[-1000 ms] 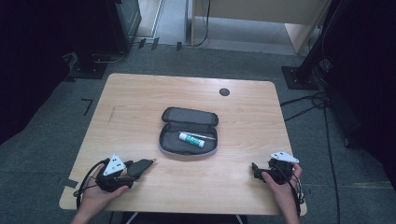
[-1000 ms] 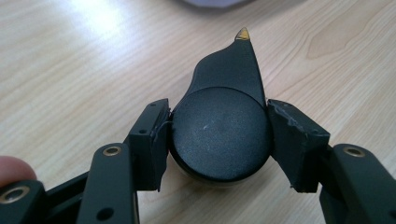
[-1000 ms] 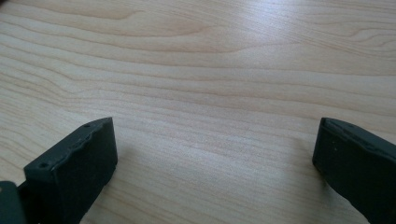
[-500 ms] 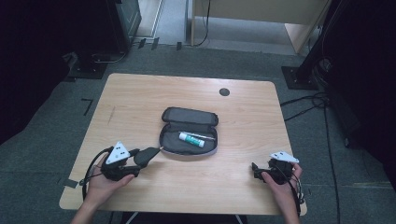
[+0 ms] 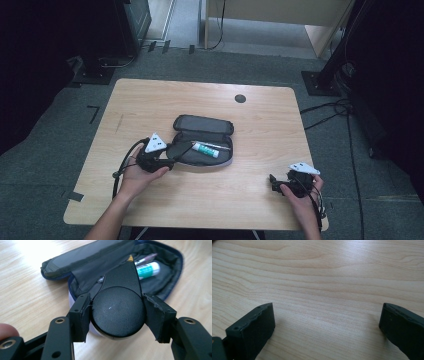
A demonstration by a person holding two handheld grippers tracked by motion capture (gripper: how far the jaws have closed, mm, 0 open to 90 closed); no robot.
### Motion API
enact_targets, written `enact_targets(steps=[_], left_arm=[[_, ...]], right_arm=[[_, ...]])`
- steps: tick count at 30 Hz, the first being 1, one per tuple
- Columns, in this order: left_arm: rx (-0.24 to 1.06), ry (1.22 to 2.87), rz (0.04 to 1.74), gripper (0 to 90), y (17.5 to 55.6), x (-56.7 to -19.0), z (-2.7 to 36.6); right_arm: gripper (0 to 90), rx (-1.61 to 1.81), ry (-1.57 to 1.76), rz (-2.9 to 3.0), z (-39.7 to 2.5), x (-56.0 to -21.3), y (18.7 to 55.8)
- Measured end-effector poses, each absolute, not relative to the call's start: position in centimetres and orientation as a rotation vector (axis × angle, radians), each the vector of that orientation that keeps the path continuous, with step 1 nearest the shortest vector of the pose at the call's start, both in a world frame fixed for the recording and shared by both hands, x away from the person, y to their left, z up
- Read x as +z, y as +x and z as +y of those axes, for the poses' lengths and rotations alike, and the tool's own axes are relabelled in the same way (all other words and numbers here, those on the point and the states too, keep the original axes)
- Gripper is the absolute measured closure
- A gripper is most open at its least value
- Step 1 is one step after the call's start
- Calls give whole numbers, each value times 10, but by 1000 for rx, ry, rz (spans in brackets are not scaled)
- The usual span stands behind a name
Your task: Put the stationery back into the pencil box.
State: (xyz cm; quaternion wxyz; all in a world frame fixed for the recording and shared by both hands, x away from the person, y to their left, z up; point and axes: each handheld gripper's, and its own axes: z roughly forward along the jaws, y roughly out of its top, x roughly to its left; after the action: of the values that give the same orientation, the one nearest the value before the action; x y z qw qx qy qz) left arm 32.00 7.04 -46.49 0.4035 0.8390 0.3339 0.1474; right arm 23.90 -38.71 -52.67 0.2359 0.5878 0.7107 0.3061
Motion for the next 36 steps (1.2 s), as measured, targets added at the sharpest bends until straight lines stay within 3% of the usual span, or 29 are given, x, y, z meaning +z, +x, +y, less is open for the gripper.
enact_targets(steps=[23, 29, 36], left_arm=[[370, 2169, 935, 421, 341, -483, 40], [353, 2144, 945, 340, 340, -480, 43], [327, 2057, 958, 132, 334, -467, 55]], right_arm=[[0, 839, 1612, 1949, -387, -527, 239], [0, 839, 1612, 1949, -387, -527, 239], [0, 839, 1612, 1949, -387, -527, 239]])
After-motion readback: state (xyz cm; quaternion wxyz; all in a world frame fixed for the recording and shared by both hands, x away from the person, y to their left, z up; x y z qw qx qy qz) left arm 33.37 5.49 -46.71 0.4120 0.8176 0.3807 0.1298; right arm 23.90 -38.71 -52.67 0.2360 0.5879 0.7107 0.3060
